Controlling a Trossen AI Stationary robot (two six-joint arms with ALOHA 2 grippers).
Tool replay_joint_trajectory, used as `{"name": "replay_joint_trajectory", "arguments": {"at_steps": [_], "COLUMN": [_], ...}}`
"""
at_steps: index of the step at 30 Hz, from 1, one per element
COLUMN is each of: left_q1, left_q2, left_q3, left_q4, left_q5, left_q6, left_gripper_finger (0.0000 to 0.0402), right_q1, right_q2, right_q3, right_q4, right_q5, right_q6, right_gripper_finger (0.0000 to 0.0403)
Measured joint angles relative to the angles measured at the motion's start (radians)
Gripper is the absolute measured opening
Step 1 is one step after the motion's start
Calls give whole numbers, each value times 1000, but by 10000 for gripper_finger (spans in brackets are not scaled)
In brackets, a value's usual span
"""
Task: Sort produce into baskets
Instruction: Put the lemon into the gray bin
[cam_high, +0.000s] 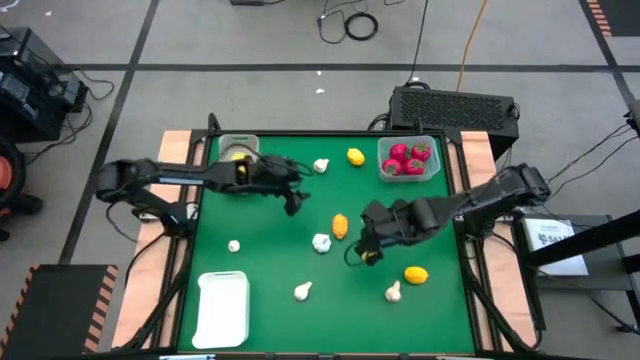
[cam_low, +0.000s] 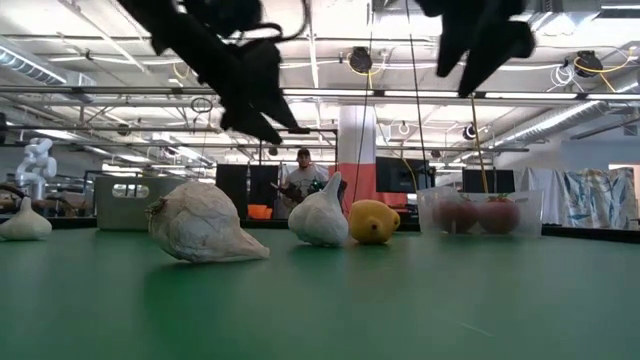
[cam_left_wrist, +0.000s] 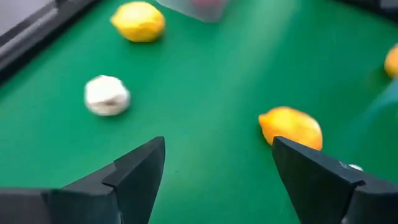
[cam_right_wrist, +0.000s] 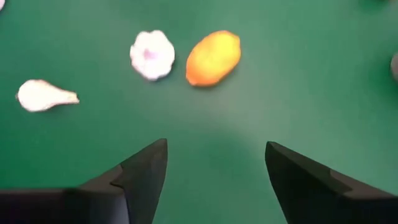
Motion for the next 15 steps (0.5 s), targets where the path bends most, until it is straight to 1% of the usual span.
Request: {"name": "replay_joint_trajectory", "arguments": {"at_steps": [4,7,9,11,15], "left_q1": [-7,4,20,41,86], "left_q2": [150,275,358,447,623], "left_q3": [102,229,336,462,749], "left_q4": [-1,-16,-52,-102,-303], "left_q5": [28,29,20,19,43], "left_q6": [46,110,171,267,478], "left_gripper_finger": [304,304,304,304,304], "right_q1": [59,90,107,125,161], "right_q2": [0,0,0,0,0], "right_q3": [0,0,0,0,0], "right_q4": [-36,-51,-68,-85,-128], "right_q5": [1,3,3,3,4], "right_q6": [108,147,167,183,203], "right_gripper_finger": [236,220,209,198,178]}}
